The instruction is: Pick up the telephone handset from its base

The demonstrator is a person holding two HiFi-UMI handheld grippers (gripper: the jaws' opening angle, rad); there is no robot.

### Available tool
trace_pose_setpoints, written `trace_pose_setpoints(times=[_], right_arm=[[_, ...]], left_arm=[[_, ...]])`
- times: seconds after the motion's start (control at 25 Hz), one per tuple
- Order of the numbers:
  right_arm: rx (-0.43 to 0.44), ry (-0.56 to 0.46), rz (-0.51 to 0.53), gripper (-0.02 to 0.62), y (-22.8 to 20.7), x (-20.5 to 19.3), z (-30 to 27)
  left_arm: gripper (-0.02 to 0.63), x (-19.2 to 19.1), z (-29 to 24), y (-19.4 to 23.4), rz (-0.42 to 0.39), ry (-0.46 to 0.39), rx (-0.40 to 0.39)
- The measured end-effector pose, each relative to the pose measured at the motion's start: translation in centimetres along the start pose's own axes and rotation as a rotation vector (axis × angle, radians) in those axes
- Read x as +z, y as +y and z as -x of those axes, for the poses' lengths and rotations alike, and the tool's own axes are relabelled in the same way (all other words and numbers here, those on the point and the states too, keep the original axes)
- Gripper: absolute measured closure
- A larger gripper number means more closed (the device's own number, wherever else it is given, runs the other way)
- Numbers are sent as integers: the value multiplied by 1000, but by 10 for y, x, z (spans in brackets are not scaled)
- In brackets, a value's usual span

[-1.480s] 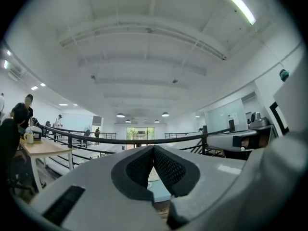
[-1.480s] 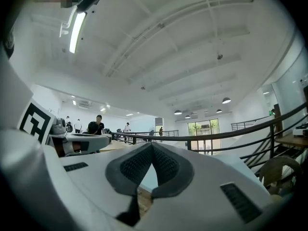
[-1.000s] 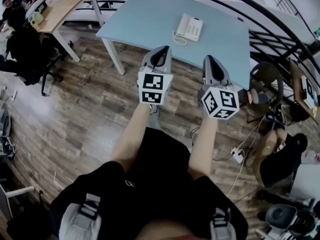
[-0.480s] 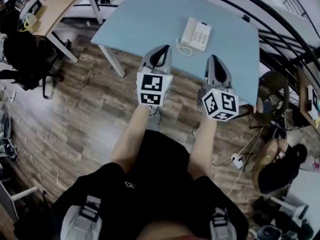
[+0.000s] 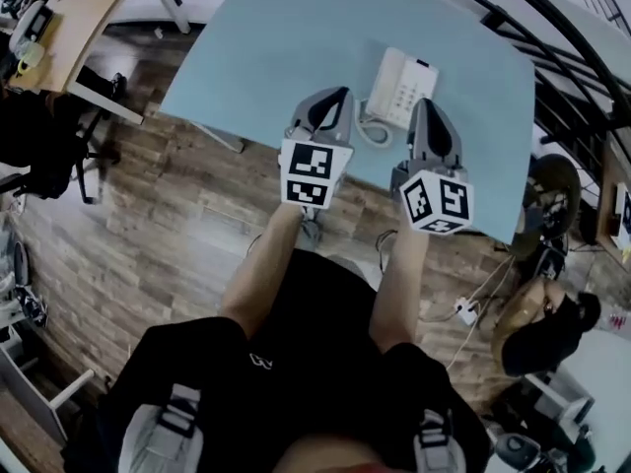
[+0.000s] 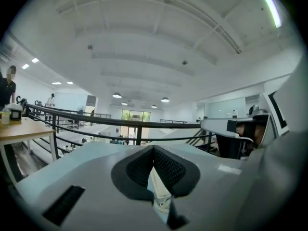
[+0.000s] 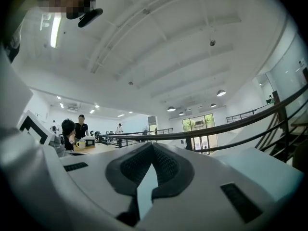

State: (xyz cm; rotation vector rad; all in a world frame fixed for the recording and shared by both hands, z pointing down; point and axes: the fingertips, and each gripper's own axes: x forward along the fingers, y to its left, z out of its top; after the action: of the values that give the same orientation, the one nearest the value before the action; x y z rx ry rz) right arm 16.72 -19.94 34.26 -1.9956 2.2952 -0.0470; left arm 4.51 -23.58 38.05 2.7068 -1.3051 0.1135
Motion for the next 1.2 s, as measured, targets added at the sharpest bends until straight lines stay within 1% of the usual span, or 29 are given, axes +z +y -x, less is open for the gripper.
trace_pose_setpoints(times=[0.08, 0.2, 0.32, 0.44, 0.52, 0.6, 0.68, 0.76, 0.88, 0.92, 0.96, 1.0, 1.12, 1.2], right_arm=[[-31, 26, -11, 600, -21, -11, -12], [-77, 102, -77, 600, -54, -30, -20], [-61, 135, -84, 600, -69, -34, -38], [-41, 178, -80, 600, -76, -50, -55], [-69, 221, -98, 600, -84, -67, -64], [-99, 274, -109, 600, -95, -85, -71], [-86, 334, -117, 598, -101, -104, -78], [-67, 386, -134, 598, -105, -123, -82], [-42, 442, -168, 598, -112, -149, -93], [-30, 461, -179, 592, -112, -158, -97], [-16, 480, -192, 563, -112, -166, -102], [-1, 498, -209, 517, -111, -176, -106], [22, 545, -276, 494, -108, -204, -115], [15, 587, -302, 446, -108, -221, -118]], left_arm=[[607, -14, -28, -4, 5, 36, -39], [606, -28, -58, -10, 9, 71, -84], [606, -36, -80, -7, 26, 103, -104], [606, -47, -98, -2, 46, 133, -100], [606, -56, -106, 1, 68, 154, -92], [606, -70, -111, 5, 108, 183, -76], [606, -88, -114, 6, 146, 220, -62], [606, -104, -116, 5, 167, 249, -58], [606, -118, -119, 13, 192, 267, -37], [606, -122, -120, 17, 199, 271, -25], [606, -127, -120, 21, 206, 277, -13], [606, -131, -121, 25, 212, 284, -2], [606, -150, -121, 32, 222, 326, 14], [606, -161, -118, 35, 224, 353, 24]])
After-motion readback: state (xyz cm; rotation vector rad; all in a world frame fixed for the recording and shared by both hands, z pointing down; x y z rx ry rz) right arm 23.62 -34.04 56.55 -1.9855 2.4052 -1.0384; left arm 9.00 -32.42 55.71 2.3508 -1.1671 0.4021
